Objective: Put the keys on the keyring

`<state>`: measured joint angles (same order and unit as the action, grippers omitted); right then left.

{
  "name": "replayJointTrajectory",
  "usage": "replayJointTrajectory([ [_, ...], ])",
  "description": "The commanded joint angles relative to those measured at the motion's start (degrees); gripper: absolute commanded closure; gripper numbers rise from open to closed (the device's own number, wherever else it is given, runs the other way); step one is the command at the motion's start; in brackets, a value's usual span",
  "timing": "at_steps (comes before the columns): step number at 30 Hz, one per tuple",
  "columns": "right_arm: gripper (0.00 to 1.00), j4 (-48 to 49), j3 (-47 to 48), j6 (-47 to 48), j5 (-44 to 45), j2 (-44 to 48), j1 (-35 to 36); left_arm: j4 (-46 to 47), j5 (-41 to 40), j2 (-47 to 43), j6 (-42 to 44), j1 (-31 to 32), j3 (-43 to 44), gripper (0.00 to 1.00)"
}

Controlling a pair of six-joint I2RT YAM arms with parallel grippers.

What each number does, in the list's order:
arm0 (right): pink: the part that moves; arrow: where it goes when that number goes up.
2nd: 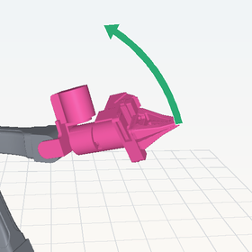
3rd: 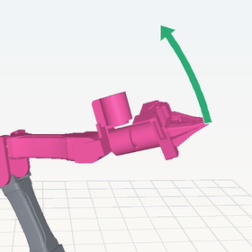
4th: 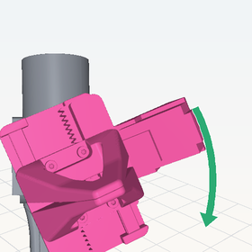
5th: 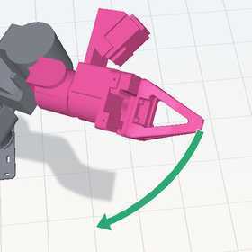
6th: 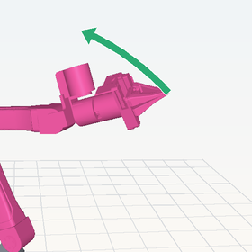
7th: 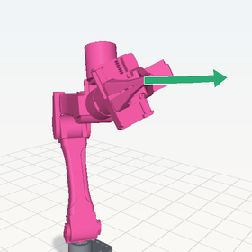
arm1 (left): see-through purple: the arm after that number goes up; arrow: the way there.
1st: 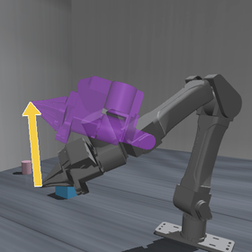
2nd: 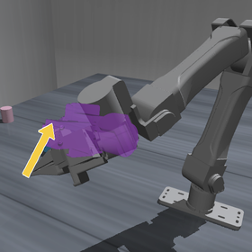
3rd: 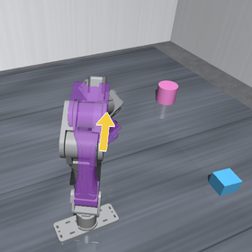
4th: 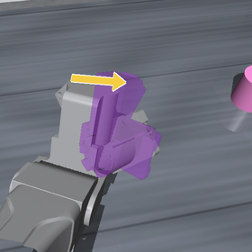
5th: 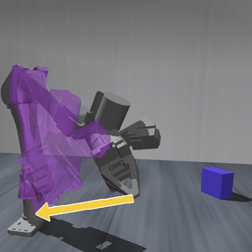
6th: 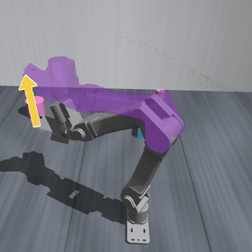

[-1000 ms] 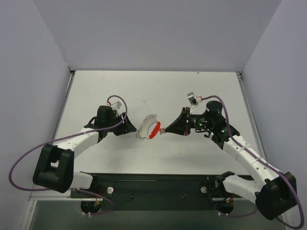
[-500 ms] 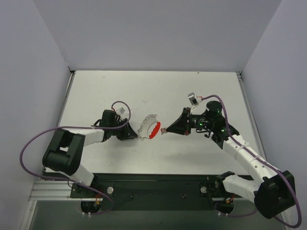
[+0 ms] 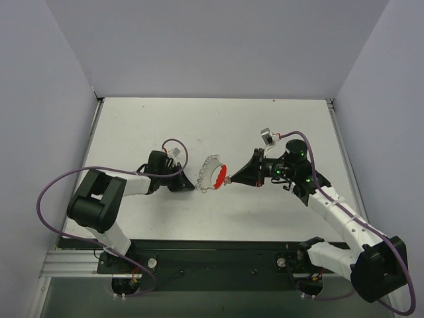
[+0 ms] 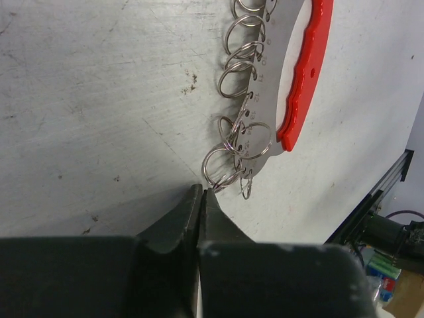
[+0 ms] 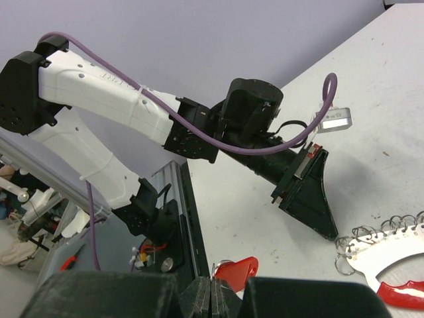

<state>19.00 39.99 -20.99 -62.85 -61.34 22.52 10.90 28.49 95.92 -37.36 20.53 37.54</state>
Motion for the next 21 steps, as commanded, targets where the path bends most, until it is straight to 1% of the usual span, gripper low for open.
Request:
replayJointTrajectory([
  [1, 1.00, 2.18, 0.00, 2.01, -1.66, 1.75, -0.38, -0.70, -3.00, -0.11, 1.68, 0.21, 0.43, 1.00],
  [6, 1.00, 2.00, 0.00, 2.10, -1.66, 2.10, -0.46, -2.89, -4.14, -4.42, 3.00, 0.56, 0.78, 1.00],
  [9, 1.00, 1.83, 0.00, 2.10, -1.66, 2.19, -0.46, -6.13, -6.95, -8.37, 3.79, 2.04, 1.22, 1.00],
  [10, 1.00, 1.74, -0.08, 2.27, -1.58, 2.19, -0.46, -7.11, -8.52, -9.42, 3.70, 2.66, 1.48, 0.88],
  [11, 1.00, 1.56, 0.00, 2.36, -1.49, 2.28, -0.46, -7.90, -9.06, -11.09, 3.53, 3.28, 1.57, 0.79],
  [14, 1.00, 1.30, -0.17, 2.71, -1.40, 2.54, -0.55, -9.93, -10.29, -13.47, 2.04, 6.35, 2.36, 0.58],
  [17, 1.00, 1.21, -0.61, 2.71, -1.31, 2.72, -0.90, -9.40, -10.74, -13.74, -0.69, 9.52, 2.36, 0.50],
  [21, 1.00, 2.35, -1.75, 1.75, -1.66, 4.12, -1.87, -7.39, -11.17, -11.90, -4.38, 10.66, 1.31, 0.48],
])
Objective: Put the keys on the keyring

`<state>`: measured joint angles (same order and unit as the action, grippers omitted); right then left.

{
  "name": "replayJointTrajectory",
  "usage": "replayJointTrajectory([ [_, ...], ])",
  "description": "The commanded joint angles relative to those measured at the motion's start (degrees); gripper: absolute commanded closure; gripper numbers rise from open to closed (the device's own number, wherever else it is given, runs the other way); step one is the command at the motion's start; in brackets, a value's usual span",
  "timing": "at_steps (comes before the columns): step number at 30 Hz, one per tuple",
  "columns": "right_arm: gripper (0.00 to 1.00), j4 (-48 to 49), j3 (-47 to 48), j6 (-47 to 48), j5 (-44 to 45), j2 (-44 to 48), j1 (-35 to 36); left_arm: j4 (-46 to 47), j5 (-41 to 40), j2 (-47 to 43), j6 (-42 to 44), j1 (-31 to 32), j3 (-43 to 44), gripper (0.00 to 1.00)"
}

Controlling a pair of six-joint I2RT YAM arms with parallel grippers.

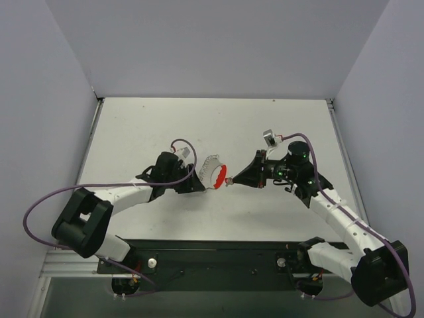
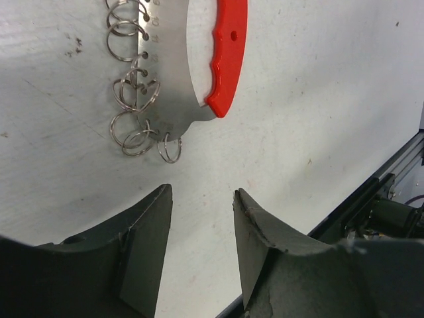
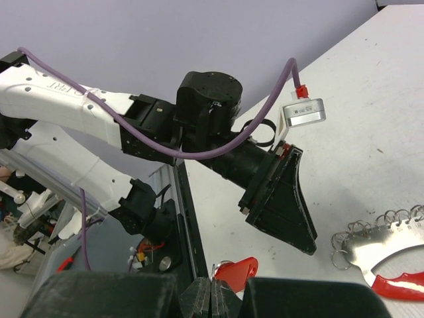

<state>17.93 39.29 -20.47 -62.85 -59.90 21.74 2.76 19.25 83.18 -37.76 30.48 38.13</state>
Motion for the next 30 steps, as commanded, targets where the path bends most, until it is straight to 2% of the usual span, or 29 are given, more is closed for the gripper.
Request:
replayJointTrajectory([
  [1, 1.00, 3.42, -1.23, 1.22, -1.75, 3.03, -1.26, 0.75, -2.10, 1.28, -4.77, 0.90, 0.72, 0.48],
  [13, 1.00, 3.16, -2.46, 1.04, -2.37, 4.79, -3.10, 2.68, -3.95, 6.29, -7.68, 4.06, 1.77, 0.50],
  [21, 1.00, 3.25, -2.55, 0.96, -2.63, 5.06, -3.54, 3.21, -9.39, 10.42, -7.86, 5.03, 2.83, 0.55],
  [30, 1.00, 3.25, -2.64, 1.05, -2.80, 4.97, -3.63, 3.30, -12.56, 13.33, -8.04, 5.12, 3.35, 0.66],
])
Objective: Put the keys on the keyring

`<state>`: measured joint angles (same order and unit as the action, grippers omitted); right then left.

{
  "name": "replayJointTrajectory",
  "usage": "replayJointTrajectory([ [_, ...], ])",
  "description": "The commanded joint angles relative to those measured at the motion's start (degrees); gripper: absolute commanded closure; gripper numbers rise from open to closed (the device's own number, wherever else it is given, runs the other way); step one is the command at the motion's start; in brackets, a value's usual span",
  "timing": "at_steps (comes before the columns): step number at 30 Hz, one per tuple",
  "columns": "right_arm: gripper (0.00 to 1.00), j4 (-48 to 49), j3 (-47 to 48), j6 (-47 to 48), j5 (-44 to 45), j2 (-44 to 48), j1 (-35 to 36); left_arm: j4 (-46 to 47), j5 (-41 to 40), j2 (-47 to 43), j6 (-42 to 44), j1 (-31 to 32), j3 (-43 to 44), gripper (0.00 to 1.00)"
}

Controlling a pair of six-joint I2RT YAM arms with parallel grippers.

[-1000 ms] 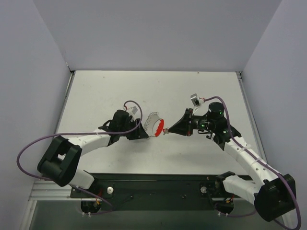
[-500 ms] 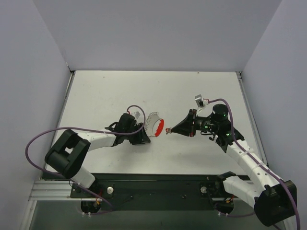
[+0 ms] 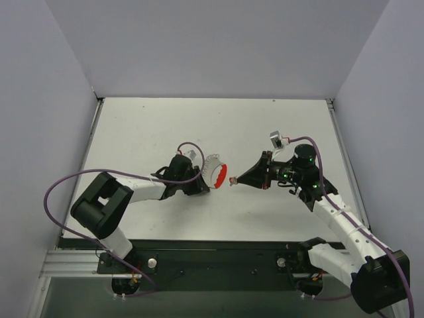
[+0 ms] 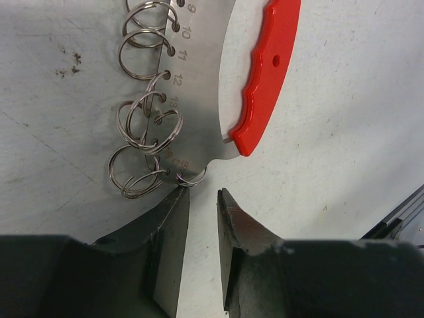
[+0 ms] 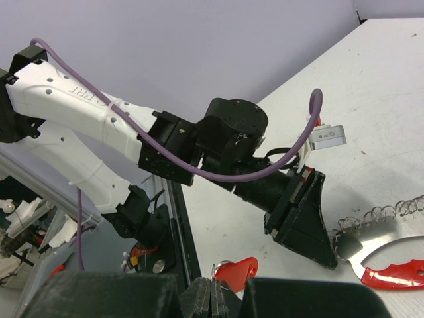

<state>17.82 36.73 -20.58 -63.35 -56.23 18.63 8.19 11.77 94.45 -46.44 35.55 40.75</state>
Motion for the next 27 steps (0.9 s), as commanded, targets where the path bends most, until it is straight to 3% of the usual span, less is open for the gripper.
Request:
replayJointTrajectory([
  [1, 1.00, 3.36, -0.08, 1.15, -2.30, 1.30, -0.53, -2.38, -5.44, 1.96, 0.82, 0.05, 0.73, 0.66],
  [11, 1.00, 3.53, 0.01, 1.15, -2.48, 1.03, -0.53, -6.58, -8.50, -2.51, 4.94, -0.66, 0.73, 0.69],
  [15, 1.00, 3.62, 0.01, 0.98, -2.30, 1.12, -0.53, -8.10, -8.26, -7.17, 7.94, -4.69, -1.46, 0.68],
  [21, 1.00, 4.50, -0.34, 0.54, -2.30, 0.68, -0.44, -10.03, -6.59, -16.31, 12.68, -9.62, -3.49, 0.56],
  [27, 1.00, 5.12, -0.17, 0.10, -2.39, -0.02, -0.35, -10.30, -3.86, -15.18, 13.48, -8.74, -1.38, 0.52],
])
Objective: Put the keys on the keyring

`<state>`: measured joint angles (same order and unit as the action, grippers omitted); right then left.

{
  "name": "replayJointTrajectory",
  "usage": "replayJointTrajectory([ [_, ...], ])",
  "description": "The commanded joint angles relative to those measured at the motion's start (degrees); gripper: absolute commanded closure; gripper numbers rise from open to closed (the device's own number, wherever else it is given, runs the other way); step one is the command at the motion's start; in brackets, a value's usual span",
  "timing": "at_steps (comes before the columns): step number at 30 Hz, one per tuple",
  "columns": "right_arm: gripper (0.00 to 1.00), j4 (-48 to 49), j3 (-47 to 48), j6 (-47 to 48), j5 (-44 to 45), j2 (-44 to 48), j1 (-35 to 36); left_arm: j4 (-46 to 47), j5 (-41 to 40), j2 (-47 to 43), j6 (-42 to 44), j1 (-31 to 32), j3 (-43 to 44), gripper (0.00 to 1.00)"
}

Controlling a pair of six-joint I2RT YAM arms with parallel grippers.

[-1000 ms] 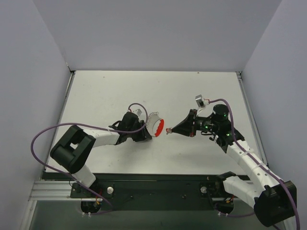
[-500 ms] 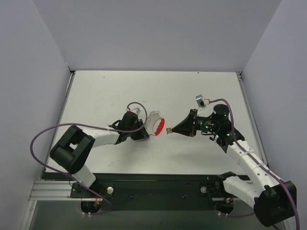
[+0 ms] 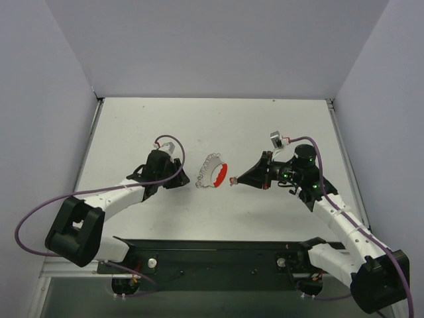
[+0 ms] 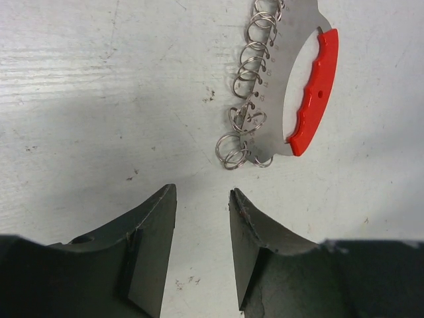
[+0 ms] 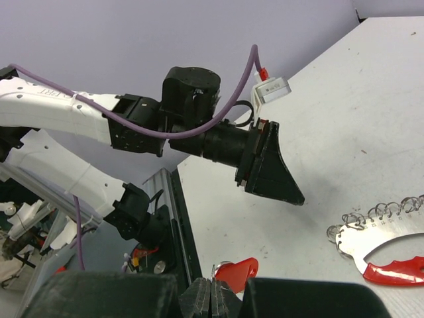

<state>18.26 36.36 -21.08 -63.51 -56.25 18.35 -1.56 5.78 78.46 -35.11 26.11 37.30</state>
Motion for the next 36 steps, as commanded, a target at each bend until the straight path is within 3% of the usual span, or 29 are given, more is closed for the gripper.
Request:
replayJointTrajectory([
  [1, 1.00, 4.76, 0.12, 0.60, -2.15, 0.00, -0.07, 0.50, 2.65, 1.95, 2.15, 0.70, 2.08, 0.52],
  [10, 1.00, 4.24, 0.11, 0.69, -1.97, 0.00, -0.16, 8.14, 8.36, 12.50, 5.32, 4.12, 5.15, 0.52],
  [20, 1.00, 2.92, 0.20, 1.57, -1.62, 0.44, -0.59, 7.89, 8.11, 18.40, 5.41, 4.57, 8.23, 0.53],
  [23, 1.00, 2.92, 0.20, 1.66, -1.71, 0.53, -0.59, 7.89, 7.67, 17.87, 5.67, 4.57, 8.05, 0.70],
  [24, 1.00, 2.92, 0.03, 1.74, -1.62, 0.53, -0.51, 8.06, 7.41, 17.35, 5.76, 4.48, 7.88, 0.85],
  [26, 1.00, 2.92, 0.12, 1.83, -1.62, 0.44, -0.59, 8.94, 7.40, 16.91, 6.11, 4.48, 7.44, 0.99],
  [36, 1.00, 2.66, 0.11, 1.75, -1.53, 0.70, -0.59, 18.08, 11.09, 11.02, 6.02, 4.39, 4.01, 1.00],
])
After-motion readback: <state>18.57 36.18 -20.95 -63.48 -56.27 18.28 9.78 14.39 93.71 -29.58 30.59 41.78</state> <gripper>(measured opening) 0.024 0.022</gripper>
